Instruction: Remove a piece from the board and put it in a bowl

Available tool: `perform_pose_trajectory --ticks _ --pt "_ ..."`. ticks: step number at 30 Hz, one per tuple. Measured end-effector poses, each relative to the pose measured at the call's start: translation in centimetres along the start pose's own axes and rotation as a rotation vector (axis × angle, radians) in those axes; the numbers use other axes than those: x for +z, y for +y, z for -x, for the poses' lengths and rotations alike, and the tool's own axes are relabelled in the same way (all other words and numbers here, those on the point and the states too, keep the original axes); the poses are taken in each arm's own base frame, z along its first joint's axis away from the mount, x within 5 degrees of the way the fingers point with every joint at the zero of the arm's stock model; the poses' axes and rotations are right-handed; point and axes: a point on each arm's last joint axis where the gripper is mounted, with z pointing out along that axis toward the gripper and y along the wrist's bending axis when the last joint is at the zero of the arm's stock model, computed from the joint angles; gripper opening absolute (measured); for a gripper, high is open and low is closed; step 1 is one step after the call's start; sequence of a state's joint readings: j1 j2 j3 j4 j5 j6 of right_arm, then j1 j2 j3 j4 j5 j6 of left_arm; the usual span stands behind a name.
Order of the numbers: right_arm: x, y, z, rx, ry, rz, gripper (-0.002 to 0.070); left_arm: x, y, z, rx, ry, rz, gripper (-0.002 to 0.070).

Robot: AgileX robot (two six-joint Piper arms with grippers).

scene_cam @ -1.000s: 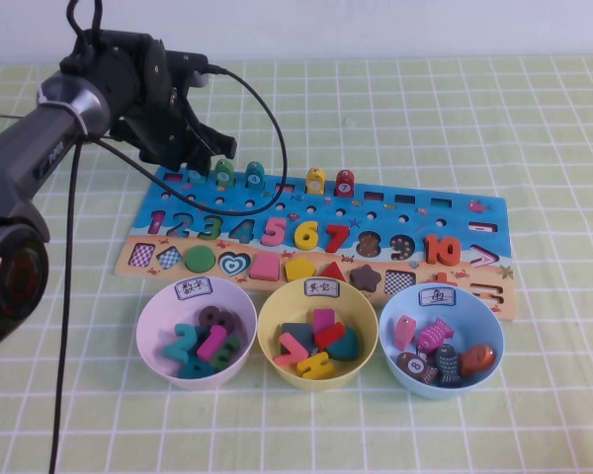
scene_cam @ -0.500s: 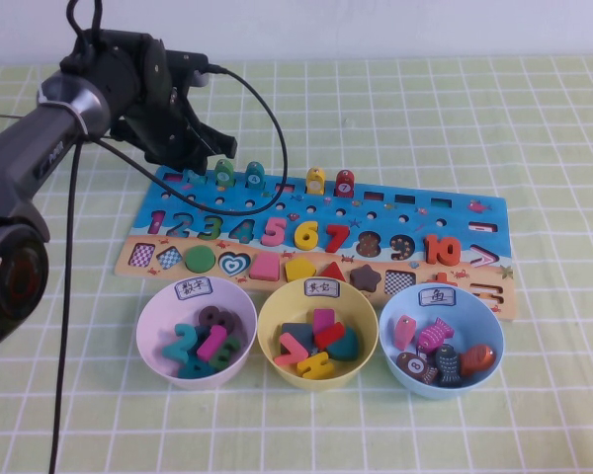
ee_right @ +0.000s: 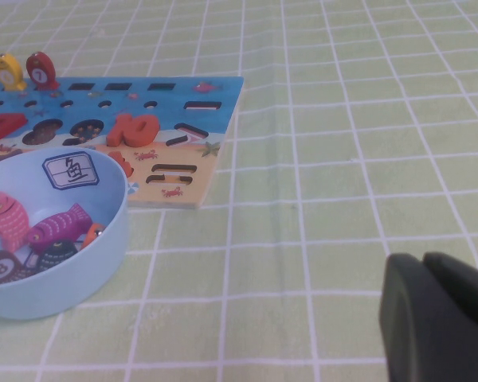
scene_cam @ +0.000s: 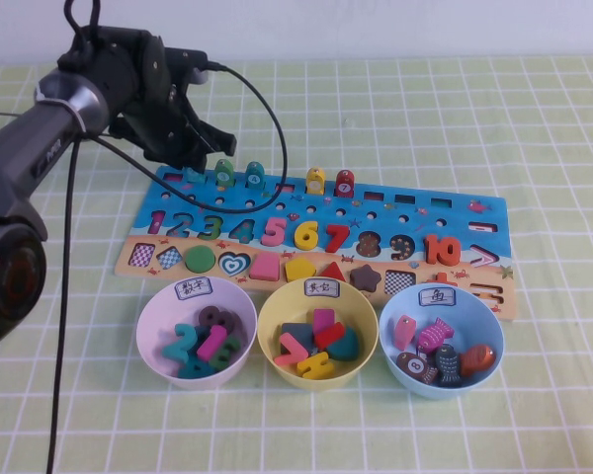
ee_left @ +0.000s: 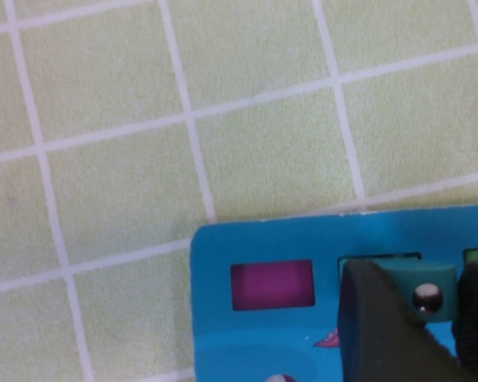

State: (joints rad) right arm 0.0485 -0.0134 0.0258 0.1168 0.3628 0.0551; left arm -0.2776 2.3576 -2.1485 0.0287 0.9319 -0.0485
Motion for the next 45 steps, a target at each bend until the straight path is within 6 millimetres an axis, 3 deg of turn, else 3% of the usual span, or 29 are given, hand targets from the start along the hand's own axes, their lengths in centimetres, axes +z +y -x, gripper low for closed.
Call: perform_pose_trajectory --ticks 13,17,21,25,32,38,45 --pt "0.0 0.0 0.0 0.0 0.0 0.0 -0.0017 -2.9 0.3 0.9 0.025 -0.054 0.034 0.0169" --pt "0.0 0.0 0.0 0.0 0.0 0.0 -0.0017 -5.8 0.1 1.5 0.078 -0.076 0.074 0.0168" --pt "0.0 0.0 0.0 0.0 0.0 0.0 -0.0017 -10.2 -1.0 1.6 0.167 -0.077 0.087 0.0168" --pt "0.0 0.0 0.0 0.0 0.0 0.0 -0.0017 -14.2 -3.0 1.1 0.257 -0.065 0.071 0.0168" --pt "0.0 0.0 0.0 0.0 0.0 0.0 -0.0017 -18.2 -6.9 -0.7 0.366 -0.058 0.022 0.0168" --pt "0.0 0.0 0.0 0.0 0.0 0.0 -0.0017 -19.1 -11.6 -4.1 0.49 0.003 -0.04 0.0168" --pt "0.0 0.0 0.0 0.0 0.0 0.0 -0.0017 -18.0 -17.5 -8.6 0.644 0.082 -0.125 0.0168"
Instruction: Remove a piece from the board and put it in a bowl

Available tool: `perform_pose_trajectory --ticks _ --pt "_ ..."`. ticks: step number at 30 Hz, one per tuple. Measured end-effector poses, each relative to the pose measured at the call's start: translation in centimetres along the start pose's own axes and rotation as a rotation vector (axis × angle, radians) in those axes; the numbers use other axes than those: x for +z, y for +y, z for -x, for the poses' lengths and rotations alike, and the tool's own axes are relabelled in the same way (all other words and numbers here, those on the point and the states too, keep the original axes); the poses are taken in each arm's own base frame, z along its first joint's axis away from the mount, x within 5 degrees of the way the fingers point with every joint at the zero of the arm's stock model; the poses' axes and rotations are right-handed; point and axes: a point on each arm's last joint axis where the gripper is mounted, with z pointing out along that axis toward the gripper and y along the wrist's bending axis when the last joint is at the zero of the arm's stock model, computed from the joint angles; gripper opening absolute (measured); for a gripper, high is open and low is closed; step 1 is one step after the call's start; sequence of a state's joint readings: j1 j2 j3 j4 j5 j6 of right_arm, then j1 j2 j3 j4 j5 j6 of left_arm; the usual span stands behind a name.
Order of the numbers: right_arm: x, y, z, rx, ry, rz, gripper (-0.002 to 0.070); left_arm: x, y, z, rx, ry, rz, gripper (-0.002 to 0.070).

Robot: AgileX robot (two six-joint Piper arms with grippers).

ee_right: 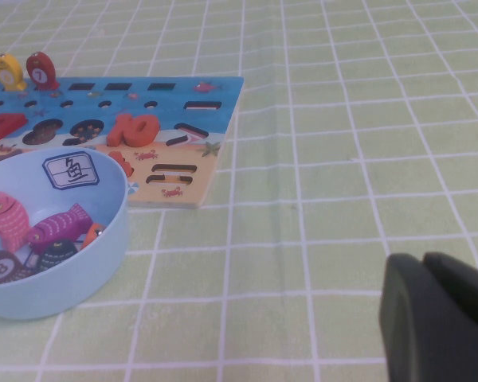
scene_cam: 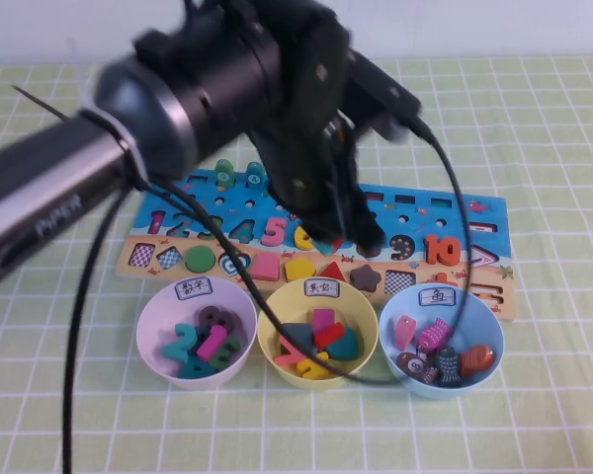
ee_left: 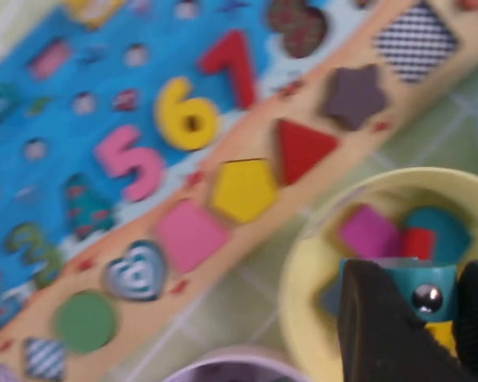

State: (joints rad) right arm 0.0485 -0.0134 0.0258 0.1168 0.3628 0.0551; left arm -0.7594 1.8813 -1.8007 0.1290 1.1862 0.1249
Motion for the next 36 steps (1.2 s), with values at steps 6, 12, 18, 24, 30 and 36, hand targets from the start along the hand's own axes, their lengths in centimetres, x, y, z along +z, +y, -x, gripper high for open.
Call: perform_pose_trajectory --ticks 6,12,18,24,30,36 --pt "0.0 0.0 0.0 0.0 0.002 0.0 -0.0017 1.2 -4.8 0.2 0.077 -0.037 -0.087 0.0168" --pt "0.0 0.0 0.0 0.0 0.002 0.0 -0.0017 0.9 -6.7 1.2 0.091 -0.142 -0.162 0.0168" --pt "0.0 0.0 0.0 0.0 0.002 0.0 -0.0017 2.2 -7.8 2.0 0.102 -0.2 -0.253 0.0168" --pt "0.0 0.0 0.0 0.0 0.002 0.0 -0.0017 7.3 -8.9 1.7 0.148 -0.094 -0.274 0.0168" --pt "0.0 0.0 0.0 0.0 0.002 0.0 -0.0017 9.3 -9.2 1.5 0.189 -0.064 -0.277 0.0168" --pt "0.0 0.0 0.0 0.0 0.002 0.0 -0.0017 9.3 -9.2 1.6 0.208 -0.073 -0.275 0.0207"
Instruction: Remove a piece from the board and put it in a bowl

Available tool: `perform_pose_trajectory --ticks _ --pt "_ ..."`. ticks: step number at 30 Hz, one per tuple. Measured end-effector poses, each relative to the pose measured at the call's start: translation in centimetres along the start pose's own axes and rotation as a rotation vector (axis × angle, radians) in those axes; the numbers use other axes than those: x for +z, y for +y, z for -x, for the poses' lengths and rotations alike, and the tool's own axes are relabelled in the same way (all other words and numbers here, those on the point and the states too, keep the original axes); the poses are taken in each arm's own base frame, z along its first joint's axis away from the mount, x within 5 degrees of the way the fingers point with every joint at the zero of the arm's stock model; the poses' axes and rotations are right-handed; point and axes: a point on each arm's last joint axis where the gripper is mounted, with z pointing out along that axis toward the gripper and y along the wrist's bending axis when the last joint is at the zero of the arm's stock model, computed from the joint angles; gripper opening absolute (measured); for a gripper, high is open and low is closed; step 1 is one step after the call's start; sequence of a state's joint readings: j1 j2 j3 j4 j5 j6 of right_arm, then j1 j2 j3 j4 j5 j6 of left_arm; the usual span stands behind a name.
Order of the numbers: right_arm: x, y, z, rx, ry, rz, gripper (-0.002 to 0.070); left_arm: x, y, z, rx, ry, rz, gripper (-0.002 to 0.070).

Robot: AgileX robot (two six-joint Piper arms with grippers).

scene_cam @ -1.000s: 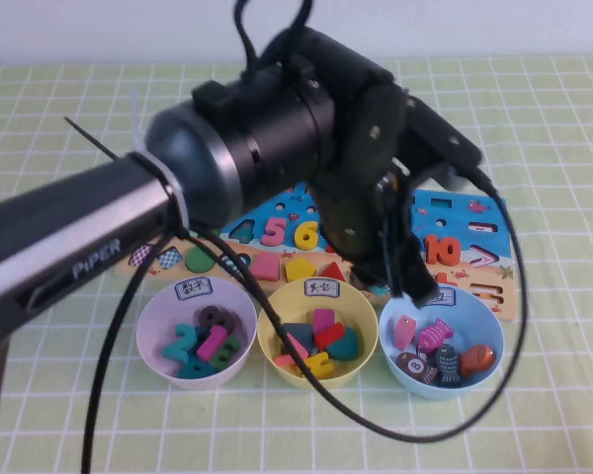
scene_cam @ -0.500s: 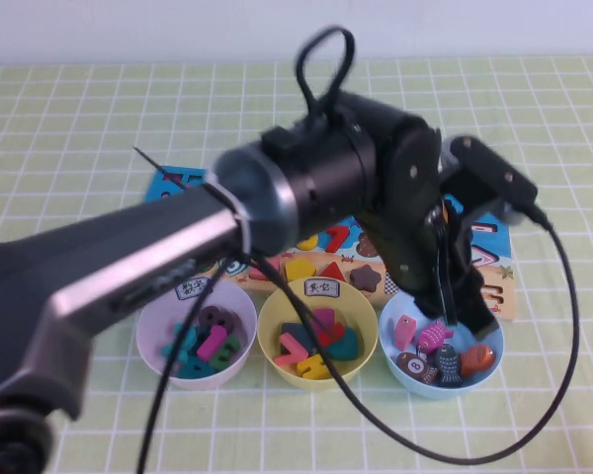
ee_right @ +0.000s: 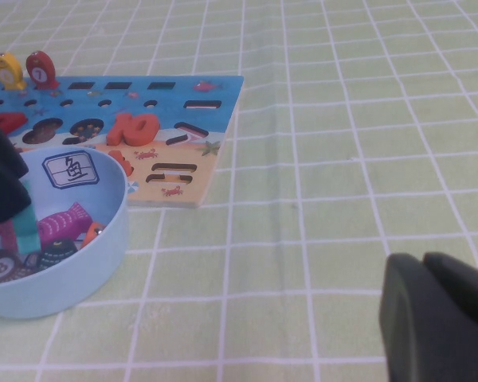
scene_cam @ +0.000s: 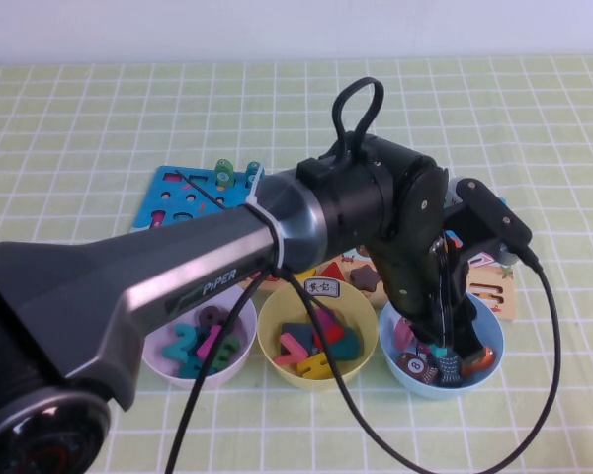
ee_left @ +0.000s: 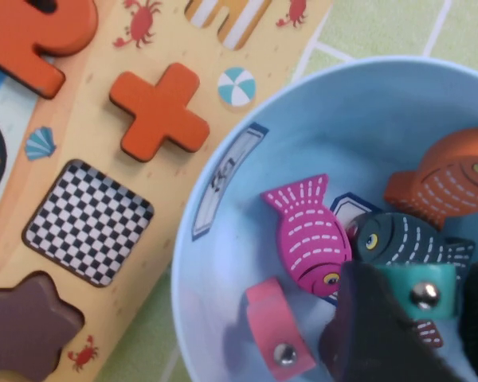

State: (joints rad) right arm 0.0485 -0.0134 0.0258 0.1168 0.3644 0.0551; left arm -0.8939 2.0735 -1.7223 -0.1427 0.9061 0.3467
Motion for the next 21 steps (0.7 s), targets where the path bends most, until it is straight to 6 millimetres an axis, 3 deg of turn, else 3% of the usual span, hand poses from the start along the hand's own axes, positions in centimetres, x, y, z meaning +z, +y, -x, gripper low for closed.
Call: perform_pose_trajectory --ticks 5,7,9,12,18,21 --pt "0.0 0.0 0.0 0.0 0.0 0.0 -0.0017 0.0 -0.2 0.0 -0.016 0.003 -0.022 0.0494" --pt "0.0 0.0 0.0 0.0 0.0 0.0 -0.0017 0.0 -0.3 -0.1 -0.035 0.008 -0.028 0.0548" --pt "0.0 0.0 0.0 0.0 0.0 0.0 -0.0017 -0.6 -0.3 0.1 -0.048 -0.004 -0.023 0.0545" --pt "0.0 0.0 0.0 0.0 0.0 0.0 -0.0017 -3.1 -0.3 0.4 -0.038 -0.05 0.014 0.0456" --pt "0.0 0.0 0.0 0.0 0.0 0.0 -0.0017 -12.9 -0.8 0.4 0.016 -0.234 0.123 0.0094" --pt "0.0 0.0 0.0 0.0 0.0 0.0 -0.0017 -17.1 -1.7 -1.2 0.011 -0.325 0.15 0.0027"
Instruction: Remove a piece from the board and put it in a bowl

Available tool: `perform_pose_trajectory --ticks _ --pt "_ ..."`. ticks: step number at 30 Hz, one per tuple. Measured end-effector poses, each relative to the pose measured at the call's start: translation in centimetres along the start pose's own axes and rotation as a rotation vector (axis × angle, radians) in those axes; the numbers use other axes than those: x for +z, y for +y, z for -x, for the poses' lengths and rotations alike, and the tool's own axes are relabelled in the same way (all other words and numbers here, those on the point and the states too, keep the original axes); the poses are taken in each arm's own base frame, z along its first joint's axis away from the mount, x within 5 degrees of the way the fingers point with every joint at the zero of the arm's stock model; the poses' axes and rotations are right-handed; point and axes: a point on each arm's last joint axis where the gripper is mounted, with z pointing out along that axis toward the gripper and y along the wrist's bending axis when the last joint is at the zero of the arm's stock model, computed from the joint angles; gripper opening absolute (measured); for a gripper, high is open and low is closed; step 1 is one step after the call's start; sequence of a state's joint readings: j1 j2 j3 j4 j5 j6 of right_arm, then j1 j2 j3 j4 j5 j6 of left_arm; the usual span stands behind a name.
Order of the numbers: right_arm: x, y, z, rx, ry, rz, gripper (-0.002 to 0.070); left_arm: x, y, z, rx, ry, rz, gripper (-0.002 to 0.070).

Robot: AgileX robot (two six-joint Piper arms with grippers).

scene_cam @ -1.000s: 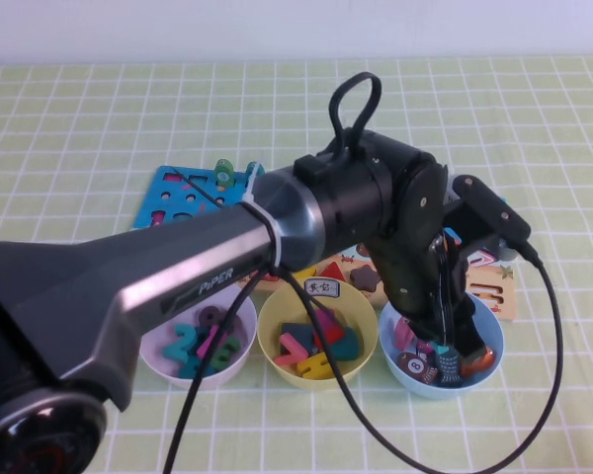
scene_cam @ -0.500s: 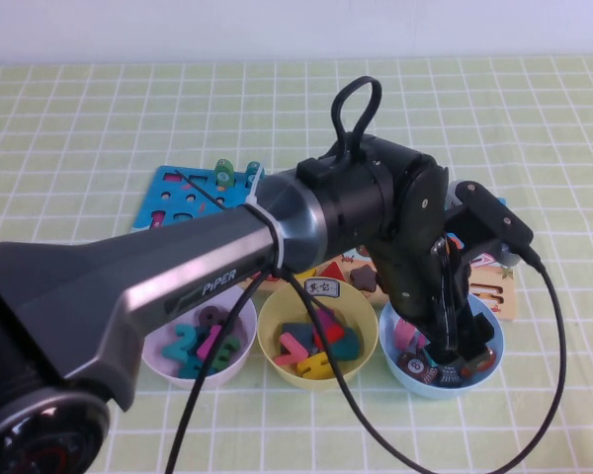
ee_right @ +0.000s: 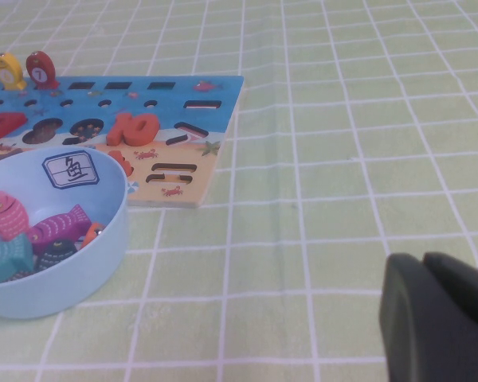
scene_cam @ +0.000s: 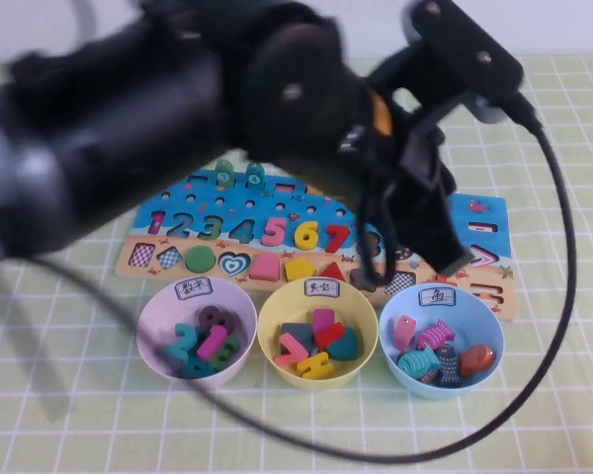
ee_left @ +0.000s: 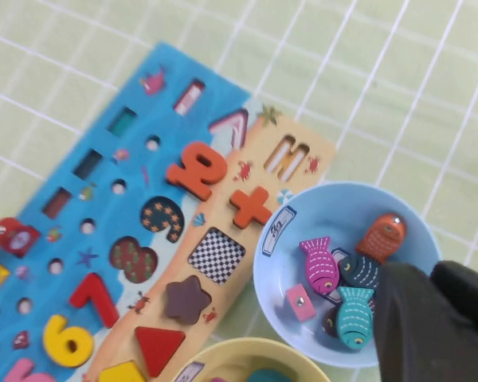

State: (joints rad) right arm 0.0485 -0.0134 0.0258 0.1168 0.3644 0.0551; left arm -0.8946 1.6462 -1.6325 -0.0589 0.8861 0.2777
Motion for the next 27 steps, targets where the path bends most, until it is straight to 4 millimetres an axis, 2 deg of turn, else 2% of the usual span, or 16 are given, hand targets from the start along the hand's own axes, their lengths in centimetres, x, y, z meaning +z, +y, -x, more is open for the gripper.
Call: perform_pose_trajectory --ticks 6,17,22,27 --pt "0.0 0.0 0.0 0.0 0.0 0.0 -0.0017 -5.4 -0.8 -3.5 -0.054 -0.159 0.071 0.0001" --pt "0.0 0.0 0.0 0.0 0.0 0.0 -0.0017 -10.2 -2.4 -13.3 -0.202 -0.278 0.179 -0.0001" --pt "0.0 0.0 0.0 0.0 0.0 0.0 -0.0017 -12.5 -3.1 -16.5 -0.2 -0.312 0.209 -0.0001" --pt "0.0 0.0 0.0 0.0 0.0 0.0 -0.0017 -13.6 -3.5 -18.7 -0.211 -0.254 0.221 -0.0001"
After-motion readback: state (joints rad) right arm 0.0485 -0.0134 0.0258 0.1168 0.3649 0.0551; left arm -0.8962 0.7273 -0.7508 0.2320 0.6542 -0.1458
